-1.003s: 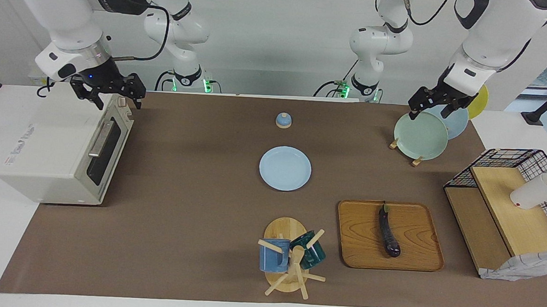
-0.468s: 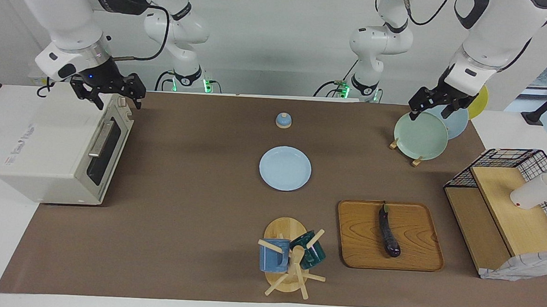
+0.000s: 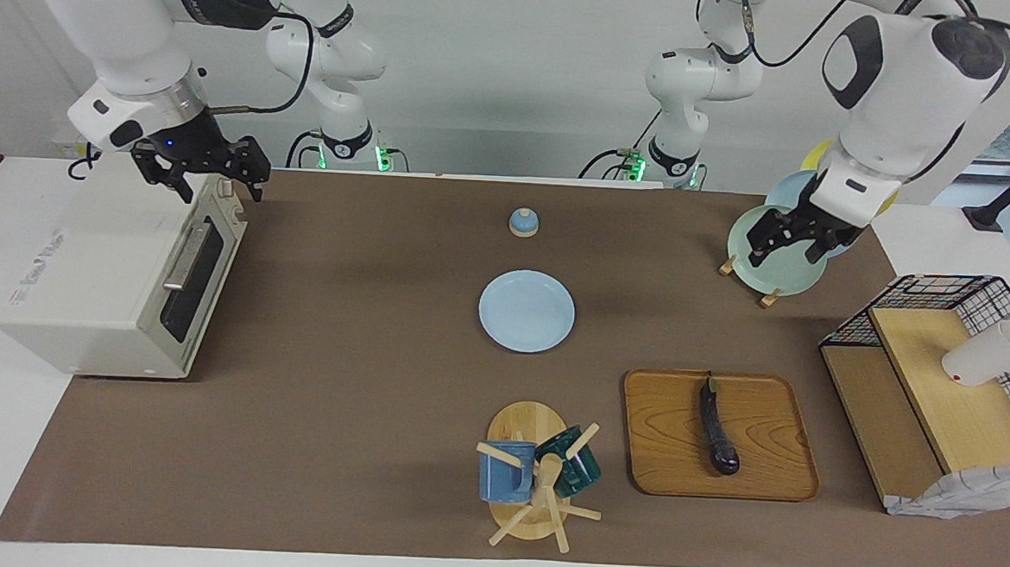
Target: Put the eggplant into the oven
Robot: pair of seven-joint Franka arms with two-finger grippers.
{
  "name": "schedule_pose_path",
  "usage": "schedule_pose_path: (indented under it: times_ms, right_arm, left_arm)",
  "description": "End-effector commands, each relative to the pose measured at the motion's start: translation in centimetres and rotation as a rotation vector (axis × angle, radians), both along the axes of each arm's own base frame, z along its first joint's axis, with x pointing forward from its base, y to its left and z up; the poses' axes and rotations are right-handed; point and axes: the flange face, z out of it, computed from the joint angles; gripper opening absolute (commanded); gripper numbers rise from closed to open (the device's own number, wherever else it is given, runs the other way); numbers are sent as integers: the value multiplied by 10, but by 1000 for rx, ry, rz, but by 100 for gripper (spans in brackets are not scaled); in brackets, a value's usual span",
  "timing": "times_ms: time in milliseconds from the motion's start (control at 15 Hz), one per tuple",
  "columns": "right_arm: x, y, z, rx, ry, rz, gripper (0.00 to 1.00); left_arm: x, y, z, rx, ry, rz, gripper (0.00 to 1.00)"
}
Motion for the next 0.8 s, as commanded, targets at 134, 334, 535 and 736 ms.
schedule_pose_path:
  times_ms: [134, 334, 535, 736]
  right_arm:
    - [-25, -35, -31, 17, -27, -40, 0]
    - [-30, -54, -59, -57, -88, -57, 0]
    - [-28, -72, -75, -72, -94, -166, 0]
    - [-23, -78, -97, -92, -79, -190, 0]
  left_arm:
    - [44, -3, -71, -31, -37, -39, 100]
    - [66, 2, -109, -35, -51, -85, 100]
    - [85, -2, -157, -42, -10, -113, 100]
    - [104, -19, -179, -54, -19, -129, 100]
